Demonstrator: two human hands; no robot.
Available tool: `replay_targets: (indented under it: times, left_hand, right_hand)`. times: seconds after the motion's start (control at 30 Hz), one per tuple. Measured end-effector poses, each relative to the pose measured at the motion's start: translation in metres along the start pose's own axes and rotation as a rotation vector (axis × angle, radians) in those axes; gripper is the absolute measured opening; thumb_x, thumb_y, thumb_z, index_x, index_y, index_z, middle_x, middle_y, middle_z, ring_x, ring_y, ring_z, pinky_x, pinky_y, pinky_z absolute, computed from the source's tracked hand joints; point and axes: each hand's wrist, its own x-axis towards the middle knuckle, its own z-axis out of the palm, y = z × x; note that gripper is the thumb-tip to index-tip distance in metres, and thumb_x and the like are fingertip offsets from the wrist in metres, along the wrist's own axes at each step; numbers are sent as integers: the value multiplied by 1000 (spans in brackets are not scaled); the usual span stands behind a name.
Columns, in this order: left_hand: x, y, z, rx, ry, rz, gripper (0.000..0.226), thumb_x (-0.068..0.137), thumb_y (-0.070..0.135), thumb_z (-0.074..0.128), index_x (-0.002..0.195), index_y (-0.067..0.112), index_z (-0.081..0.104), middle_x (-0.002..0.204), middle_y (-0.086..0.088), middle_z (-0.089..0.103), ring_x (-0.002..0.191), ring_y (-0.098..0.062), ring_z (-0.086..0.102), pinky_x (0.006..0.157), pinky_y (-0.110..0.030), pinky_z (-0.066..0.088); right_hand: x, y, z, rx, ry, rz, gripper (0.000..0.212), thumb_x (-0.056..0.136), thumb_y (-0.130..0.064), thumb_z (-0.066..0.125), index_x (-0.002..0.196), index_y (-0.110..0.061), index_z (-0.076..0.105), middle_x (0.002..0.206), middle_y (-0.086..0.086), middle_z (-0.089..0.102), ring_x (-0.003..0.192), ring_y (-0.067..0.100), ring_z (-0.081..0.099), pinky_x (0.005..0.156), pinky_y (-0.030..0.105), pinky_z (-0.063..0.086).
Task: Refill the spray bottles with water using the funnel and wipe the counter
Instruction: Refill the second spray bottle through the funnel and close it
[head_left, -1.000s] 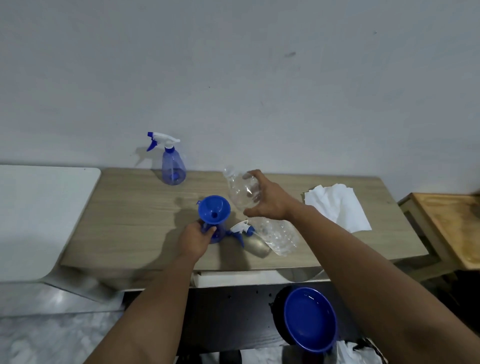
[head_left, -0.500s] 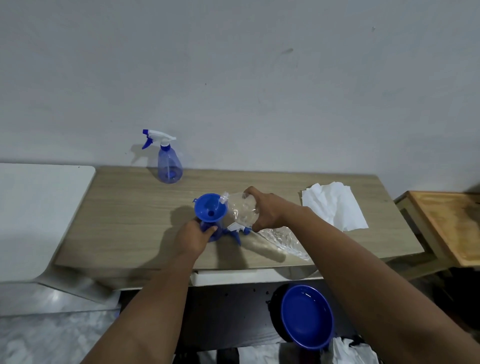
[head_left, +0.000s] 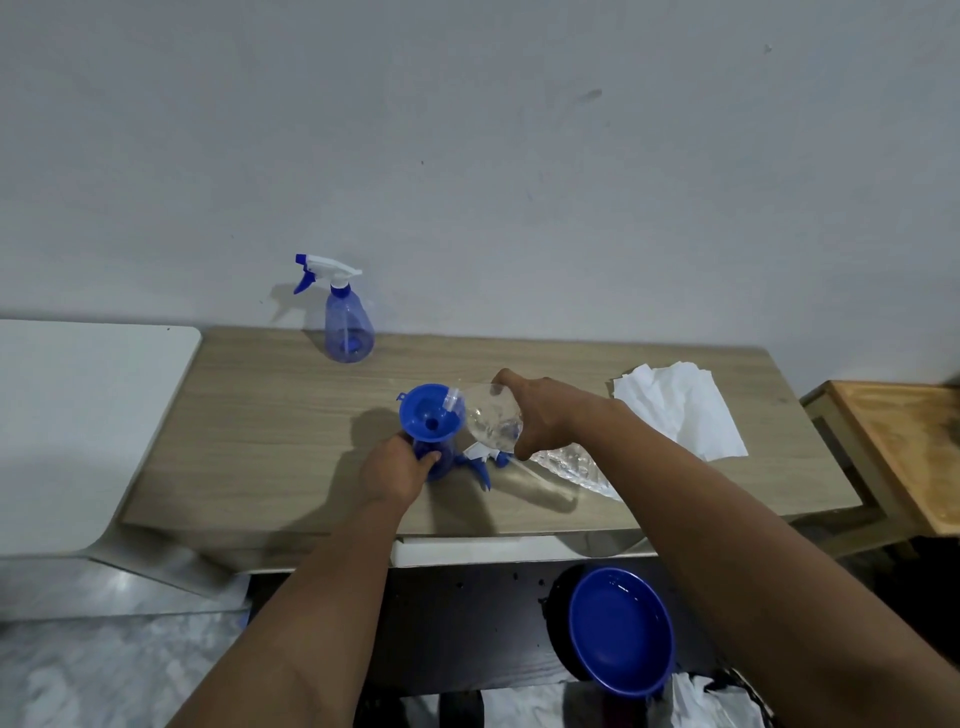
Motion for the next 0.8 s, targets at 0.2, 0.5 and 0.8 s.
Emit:
replay_targets:
  times: [0.2, 0.5, 0.8]
  left_hand:
    - [1, 0, 2, -34, -5, -5, 27, 87, 34, 73, 104, 14, 65, 93, -7, 73, 82, -26, 67, 69, -32, 48]
    - [2, -1, 2, -7, -17, 17, 28, 88, 33, 72, 108, 16, 64, 95, -6, 72, 83, -24, 68, 72, -33, 51]
    - [2, -2, 2, -9, -10, 21, 27, 89, 34, 72, 109, 17, 64, 87, 1, 67, 77, -18, 63, 72, -32, 50]
  right_hand:
    - [-3, -2, -5, -29, -1, 1, 93, 69, -20, 91, 141, -32, 34, 84, -4, 58, 75, 12, 55, 58, 31, 40]
    - [-4, -3, -6, -72, -10, 10, 90, 69, -19, 88, 140, -33, 34, 87, -8, 57, 78, 10, 56, 59, 29, 42]
    - [-2, -5, -7, -113, -14, 16, 89, 68, -20, 88, 139, -34, 35, 83, -10, 55, 76, 9, 54, 56, 30, 39]
